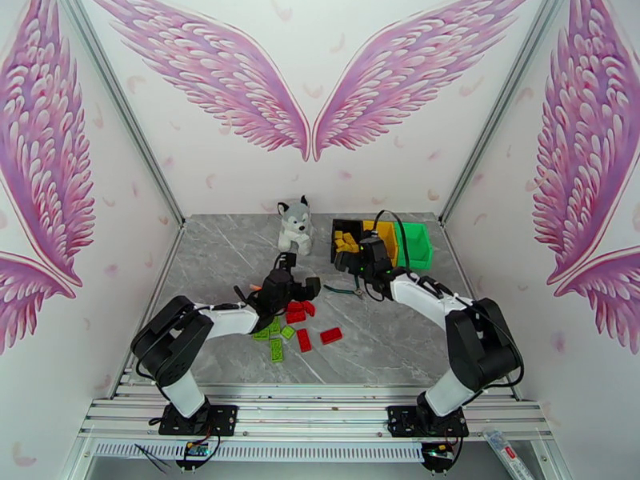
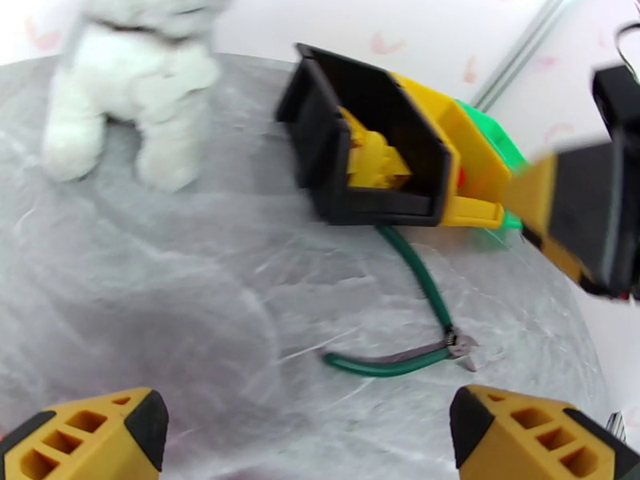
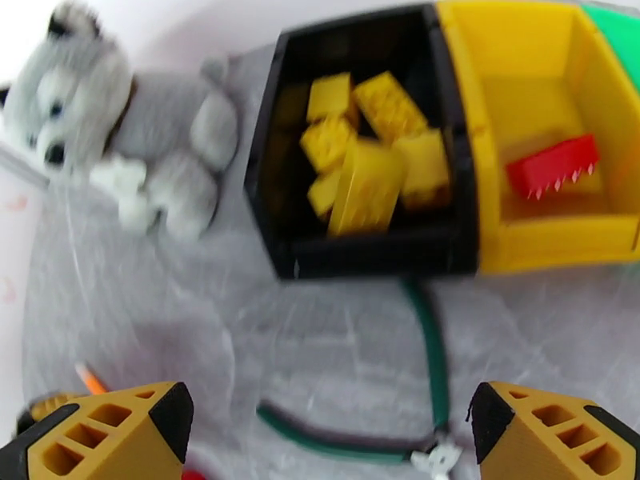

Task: Sort the legos into containers by color

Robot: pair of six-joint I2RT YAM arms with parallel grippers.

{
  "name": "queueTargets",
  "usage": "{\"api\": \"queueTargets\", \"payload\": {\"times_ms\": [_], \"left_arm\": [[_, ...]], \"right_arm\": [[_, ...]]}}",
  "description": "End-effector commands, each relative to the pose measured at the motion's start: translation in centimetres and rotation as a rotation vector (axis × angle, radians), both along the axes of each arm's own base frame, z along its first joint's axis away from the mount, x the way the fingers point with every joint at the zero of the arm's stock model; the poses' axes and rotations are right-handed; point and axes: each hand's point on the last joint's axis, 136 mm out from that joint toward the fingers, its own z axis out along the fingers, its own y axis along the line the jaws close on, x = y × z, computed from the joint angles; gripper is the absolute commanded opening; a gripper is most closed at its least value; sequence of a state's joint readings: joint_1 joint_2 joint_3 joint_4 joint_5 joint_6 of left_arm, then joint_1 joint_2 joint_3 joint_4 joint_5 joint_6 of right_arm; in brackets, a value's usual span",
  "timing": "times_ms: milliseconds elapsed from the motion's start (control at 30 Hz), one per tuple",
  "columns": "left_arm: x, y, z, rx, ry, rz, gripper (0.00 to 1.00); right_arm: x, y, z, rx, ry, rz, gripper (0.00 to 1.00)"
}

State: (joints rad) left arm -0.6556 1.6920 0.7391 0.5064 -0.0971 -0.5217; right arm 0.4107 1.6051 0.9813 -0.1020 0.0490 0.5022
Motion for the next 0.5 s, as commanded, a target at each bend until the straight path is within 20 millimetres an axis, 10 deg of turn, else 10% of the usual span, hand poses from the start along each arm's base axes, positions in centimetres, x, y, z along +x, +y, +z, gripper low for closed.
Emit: {"api": "queueTargets", "payload": {"times_ms": [0,267,467], "left_arm": [[-0.8,1.9,0.9,-0.012,-0.016,0.054,0.99],[-3.2,5.1,0.1,0.004,-0.007,0.114,0.99],[-3.9,5.5,-0.4,-0.008,0.004,0.117,0.99]], "right_arm": [[-4.0,1.7,-2.4,-0.040,0.072,0.119,1.00],[-12.6,5.9,-6.4,-0.130,0.210,0.327,0.99],[-15.4,6.5,-7.9,-0.226,0.244,0.367,1.00]]}}
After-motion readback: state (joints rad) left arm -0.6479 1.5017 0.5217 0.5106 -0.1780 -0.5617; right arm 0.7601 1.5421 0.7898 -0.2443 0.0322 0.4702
